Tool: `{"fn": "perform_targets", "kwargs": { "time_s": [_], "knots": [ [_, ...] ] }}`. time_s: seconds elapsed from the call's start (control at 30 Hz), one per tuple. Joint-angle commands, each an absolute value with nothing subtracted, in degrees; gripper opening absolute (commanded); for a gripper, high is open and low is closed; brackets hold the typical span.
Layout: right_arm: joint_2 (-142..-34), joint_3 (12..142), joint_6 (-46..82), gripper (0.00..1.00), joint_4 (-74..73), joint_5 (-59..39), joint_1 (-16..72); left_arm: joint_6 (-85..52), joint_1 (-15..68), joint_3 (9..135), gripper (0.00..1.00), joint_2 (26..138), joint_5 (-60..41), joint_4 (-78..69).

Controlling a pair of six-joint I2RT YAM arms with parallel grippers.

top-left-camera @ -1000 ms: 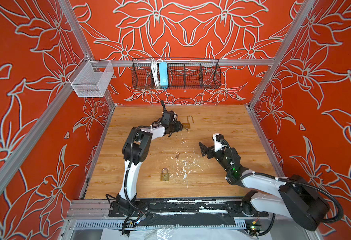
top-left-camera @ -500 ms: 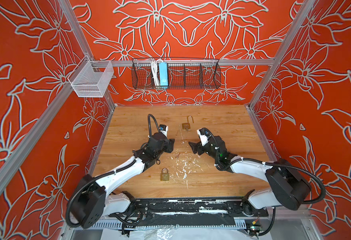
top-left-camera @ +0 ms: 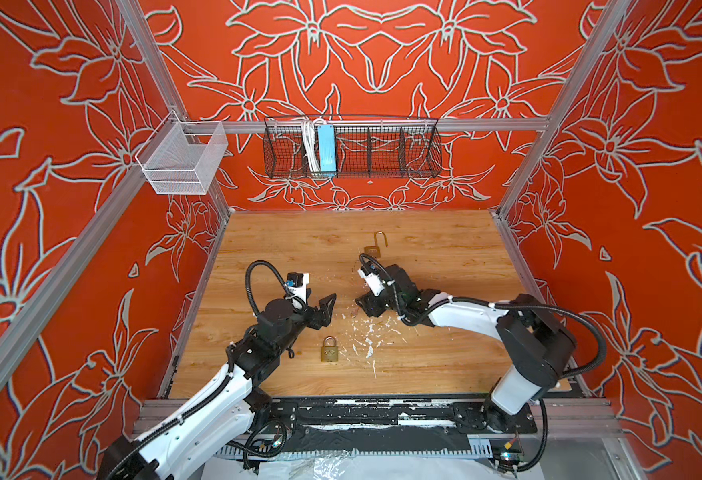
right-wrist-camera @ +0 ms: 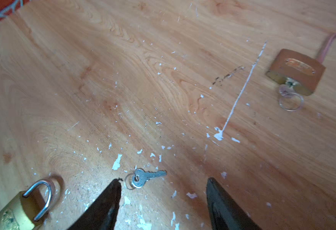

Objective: Unlock with the key
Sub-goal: 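Move both grippers toward the second brass padlock and loose key, then lower the right gripper onto the loose silver key and grasp its ring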

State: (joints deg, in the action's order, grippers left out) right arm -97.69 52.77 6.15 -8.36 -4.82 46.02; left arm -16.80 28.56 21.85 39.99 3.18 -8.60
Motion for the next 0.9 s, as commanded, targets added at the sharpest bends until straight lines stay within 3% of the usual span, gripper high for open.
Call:
{"fn": "perform_targets", "kwargs": {
  "time_s": [0.0,0.4,0.87],
  "knots": [
    [-99.6,51.0,4.2,0.70,-7.9,-0.2,49.2,-16.9,28.7,20.9,0.97,38.1,6.2,-7.6],
    [-105.6,61.4,3.3,0.56,4.4,10.0,54.8,-17.4,29.5,20.9,0.97,34.9,11.5,-4.8],
    [-108.7,63.6,4.0,0.39,5.2,12.0,55.4,-17.5,29.7,20.9,0.97,35.5,13.5,-4.4]
  ]
}}
